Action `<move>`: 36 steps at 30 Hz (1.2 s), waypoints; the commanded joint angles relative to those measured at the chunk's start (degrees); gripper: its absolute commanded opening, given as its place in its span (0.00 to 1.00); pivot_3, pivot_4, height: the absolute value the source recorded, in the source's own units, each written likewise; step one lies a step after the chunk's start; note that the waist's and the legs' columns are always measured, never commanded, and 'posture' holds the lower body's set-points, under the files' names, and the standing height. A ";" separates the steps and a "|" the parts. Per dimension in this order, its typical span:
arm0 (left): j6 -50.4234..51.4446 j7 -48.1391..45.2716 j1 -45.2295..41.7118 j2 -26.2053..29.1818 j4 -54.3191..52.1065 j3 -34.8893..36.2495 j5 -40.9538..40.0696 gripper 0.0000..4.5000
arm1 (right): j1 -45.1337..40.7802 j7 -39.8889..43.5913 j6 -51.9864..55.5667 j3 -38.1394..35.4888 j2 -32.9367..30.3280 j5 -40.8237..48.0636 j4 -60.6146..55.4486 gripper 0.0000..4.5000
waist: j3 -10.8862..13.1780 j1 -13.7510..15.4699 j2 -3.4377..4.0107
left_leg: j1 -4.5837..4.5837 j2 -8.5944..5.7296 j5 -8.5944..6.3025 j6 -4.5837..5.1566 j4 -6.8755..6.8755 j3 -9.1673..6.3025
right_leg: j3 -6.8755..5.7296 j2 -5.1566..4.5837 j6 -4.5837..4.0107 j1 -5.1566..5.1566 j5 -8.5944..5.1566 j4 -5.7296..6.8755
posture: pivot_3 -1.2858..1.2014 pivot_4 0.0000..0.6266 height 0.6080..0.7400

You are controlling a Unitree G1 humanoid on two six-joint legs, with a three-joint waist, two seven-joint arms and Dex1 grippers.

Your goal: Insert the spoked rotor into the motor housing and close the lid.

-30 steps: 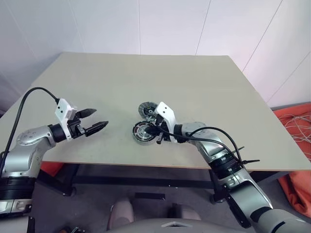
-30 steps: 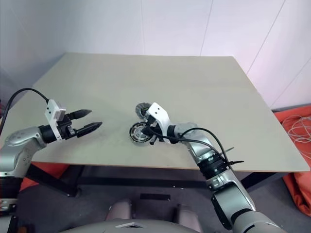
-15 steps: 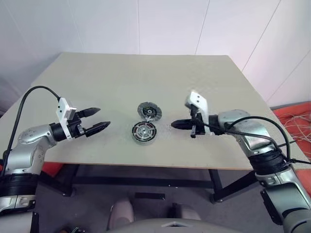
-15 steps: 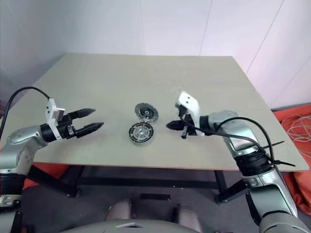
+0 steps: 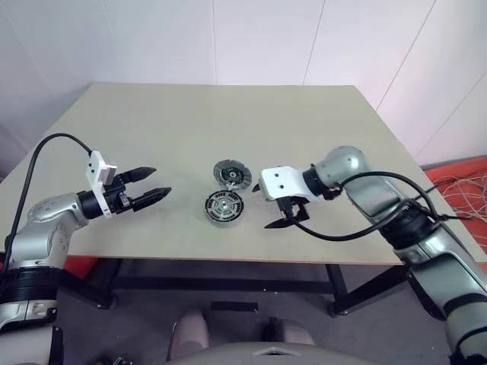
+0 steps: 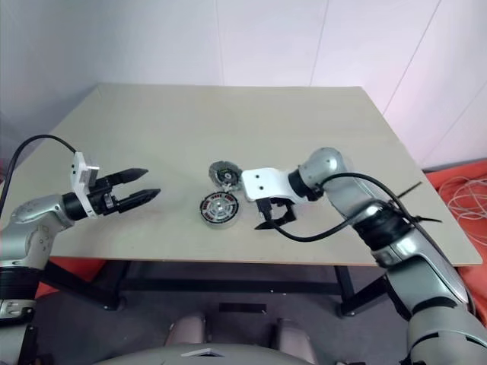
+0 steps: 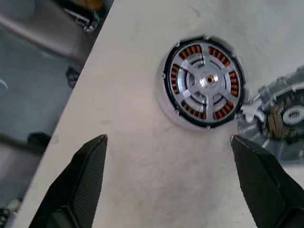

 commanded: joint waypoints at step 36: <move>2.77 2.82 2.29 -2.31 -7.63 4.46 -3.70 1.00 | -12.68 0.92 -33.98 9.71 13.29 -21.63 26.98 0.63 | 0.00 -0.16 -0.05 | -0.42 0.05 -0.03 0.07 0.19 0.08 | -0.04 0.05 -0.10 -0.39 0.06 0.15 | 0.52 0.00 1.00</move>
